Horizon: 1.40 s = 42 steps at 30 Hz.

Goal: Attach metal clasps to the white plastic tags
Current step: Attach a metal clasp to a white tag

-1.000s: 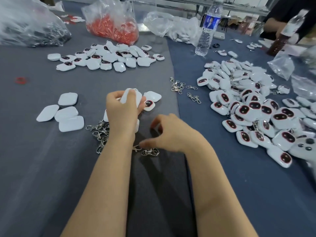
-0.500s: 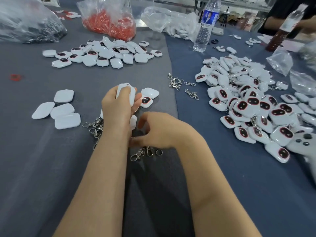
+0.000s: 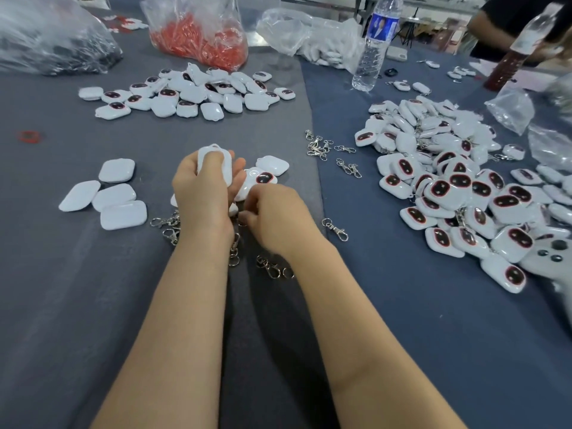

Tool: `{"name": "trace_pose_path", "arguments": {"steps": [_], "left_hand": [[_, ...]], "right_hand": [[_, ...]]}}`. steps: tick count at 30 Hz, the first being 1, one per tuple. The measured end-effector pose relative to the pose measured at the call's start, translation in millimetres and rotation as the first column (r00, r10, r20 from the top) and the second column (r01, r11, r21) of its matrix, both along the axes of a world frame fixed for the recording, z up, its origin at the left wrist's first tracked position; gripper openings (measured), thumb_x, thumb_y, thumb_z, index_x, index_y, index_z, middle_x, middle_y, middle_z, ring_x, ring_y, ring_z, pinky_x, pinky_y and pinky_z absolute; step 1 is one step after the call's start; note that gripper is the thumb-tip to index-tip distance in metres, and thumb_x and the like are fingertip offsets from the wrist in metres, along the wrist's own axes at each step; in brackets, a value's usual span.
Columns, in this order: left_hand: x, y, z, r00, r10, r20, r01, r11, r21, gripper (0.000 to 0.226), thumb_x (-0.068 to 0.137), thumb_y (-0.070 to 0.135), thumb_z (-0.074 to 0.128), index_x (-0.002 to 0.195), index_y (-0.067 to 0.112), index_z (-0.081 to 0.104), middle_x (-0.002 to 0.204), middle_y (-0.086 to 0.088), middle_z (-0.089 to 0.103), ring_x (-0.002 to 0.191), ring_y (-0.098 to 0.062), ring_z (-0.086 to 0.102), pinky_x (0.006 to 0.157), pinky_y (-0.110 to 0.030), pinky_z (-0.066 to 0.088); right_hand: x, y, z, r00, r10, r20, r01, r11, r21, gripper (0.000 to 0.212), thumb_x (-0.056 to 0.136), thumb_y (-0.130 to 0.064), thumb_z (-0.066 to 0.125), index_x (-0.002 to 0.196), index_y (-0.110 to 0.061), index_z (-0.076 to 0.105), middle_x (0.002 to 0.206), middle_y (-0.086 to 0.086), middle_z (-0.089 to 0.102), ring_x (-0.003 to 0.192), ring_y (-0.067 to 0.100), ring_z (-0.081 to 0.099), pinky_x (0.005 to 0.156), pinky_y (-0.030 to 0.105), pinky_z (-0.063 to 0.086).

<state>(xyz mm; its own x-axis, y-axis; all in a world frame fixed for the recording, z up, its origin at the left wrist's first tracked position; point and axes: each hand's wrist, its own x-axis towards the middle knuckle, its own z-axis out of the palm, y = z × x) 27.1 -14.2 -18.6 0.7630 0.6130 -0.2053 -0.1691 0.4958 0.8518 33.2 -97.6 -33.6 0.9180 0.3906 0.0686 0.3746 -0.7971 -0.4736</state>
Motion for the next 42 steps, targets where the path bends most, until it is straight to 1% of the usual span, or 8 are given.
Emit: {"name": "trace_pose_path", "arguments": {"steps": [9, 15, 19, 22, 28, 32, 38, 42], "left_hand": [[-3.0, -9.2, -0.6, 0.983, -0.158, -0.089, 0.18, 0.902, 0.391, 0.024, 0.094, 0.005, 0.046, 0.111, 0.02, 0.052, 0.087, -0.005, 0.064, 0.052, -0.006, 0.065, 0.049, -0.019, 0.053], [-6.7, -18.6, -0.3, 0.923, -0.303, -0.235, 0.378, 0.614, 0.693, 0.014, 0.092, 0.021, 0.054, 0.089, 0.024, 0.067, 0.105, -0.007, 0.065, 0.096, -0.019, 0.063, 0.093, -0.043, 0.049], [-8.1, -19.8, -3.0, 0.929, -0.302, -0.215, 0.347, 0.504, 0.791, 0.005, 0.088, 0.022, 0.064, 0.093, 0.022, 0.067, 0.115, 0.0, 0.053, 0.085, 0.023, 0.049, 0.079, 0.003, 0.035], [-7.1, -19.8, -7.6, 0.938, -0.278, -0.204, 0.321, 0.482, 0.815, 0.013, 0.086, 0.015, 0.067, 0.098, 0.015, 0.067, 0.116, -0.001, 0.043, 0.064, 0.039, 0.036, 0.066, 0.011, 0.026], [-4.1, -20.7, -12.0, 0.955, -0.203, -0.215, 0.285, 0.431, 0.856, 0.011, 0.086, 0.019, 0.067, 0.096, 0.014, 0.068, 0.112, 0.0, 0.043, 0.064, 0.038, 0.036, 0.064, 0.011, 0.025], [-2.5, -21.2, -11.3, 0.966, -0.129, -0.225, 0.259, 0.423, 0.868, 0.01, 0.087, 0.018, 0.064, 0.093, 0.014, 0.071, 0.116, -0.006, 0.055, 0.087, 0.004, 0.044, 0.066, 0.007, 0.024], [-1.3, -23.7, -8.5, 0.943, -0.204, -0.262, 0.332, 0.591, 0.735, 0.013, 0.087, 0.018, 0.059, 0.082, 0.019, 0.071, 0.084, 0.002, 0.068, 0.093, -0.018, 0.062, 0.086, -0.033, 0.05], [-2.9, -22.6, -8.8, 0.937, -0.225, -0.266, 0.347, 0.555, 0.756, 0.005, 0.085, 0.022, 0.065, 0.081, 0.022, 0.068, 0.08, 0.01, 0.062, 0.074, -0.003, 0.055, 0.064, -0.005, 0.039]], "right_hand": [[20.0, -39.7, 9.2, 0.936, -0.099, -0.337, 0.328, 0.585, 0.741, 0.015, 0.09, -0.011, 0.061, 0.078, -0.02, 0.061, 0.074, -0.002, 0.063, 0.071, 0.01, 0.057, 0.076, 0.031, 0.047], [18.1, -46.9, 13.1, 0.926, 0.006, -0.377, 0.327, 0.481, 0.813, 0.015, 0.093, -0.01, 0.057, 0.081, -0.017, 0.061, 0.073, 0.001, 0.061, 0.072, 0.011, 0.058, 0.068, 0.023, 0.051], [17.6, -45.6, 13.4, 0.919, 0.034, -0.392, 0.335, 0.453, 0.826, 0.014, 0.093, -0.009, 0.056, 0.082, -0.015, 0.061, 0.07, 0.0, 0.061, 0.066, 0.006, 0.058, 0.067, 0.023, 0.052], [18.2, -46.5, 13.5, 0.916, 0.029, -0.399, 0.348, 0.436, 0.83, 0.012, 0.093, -0.008, 0.057, 0.083, -0.014, 0.061, 0.07, 0.0, 0.061, 0.064, 0.007, 0.058, 0.064, 0.021, 0.052], [18.9, -46.4, 11.1, 0.939, -0.033, -0.343, 0.316, 0.48, 0.819, 0.013, 0.092, -0.006, 0.057, 0.082, -0.013, 0.061, 0.069, 0.003, 0.064, 0.063, 0.009, 0.058, 0.065, 0.021, 0.053], [18.3, -42.8, 9.9, 0.962, -0.086, -0.259, 0.264, 0.542, 0.798, 0.015, 0.09, -0.006, 0.06, 0.078, -0.015, 0.062, 0.068, 0.001, 0.062, 0.064, 0.01, 0.058, 0.067, 0.025, 0.055], [18.2, -40.1, 8.2, 0.968, -0.153, -0.2, 0.252, 0.602, 0.758, 0.016, 0.088, -0.009, 0.063, 0.076, -0.019, 0.063, 0.068, -0.002, 0.062, 0.064, 0.012, 0.059, 0.078, 0.042, 0.058], [18.7, -40.3, 6.0, 0.965, -0.155, -0.214, 0.264, 0.584, 0.768, 0.015, 0.089, -0.01, 0.062, 0.077, -0.017, 0.064, 0.074, 0.002, 0.064, 0.07, 0.013, 0.062, 0.075, 0.038, 0.059]]}}
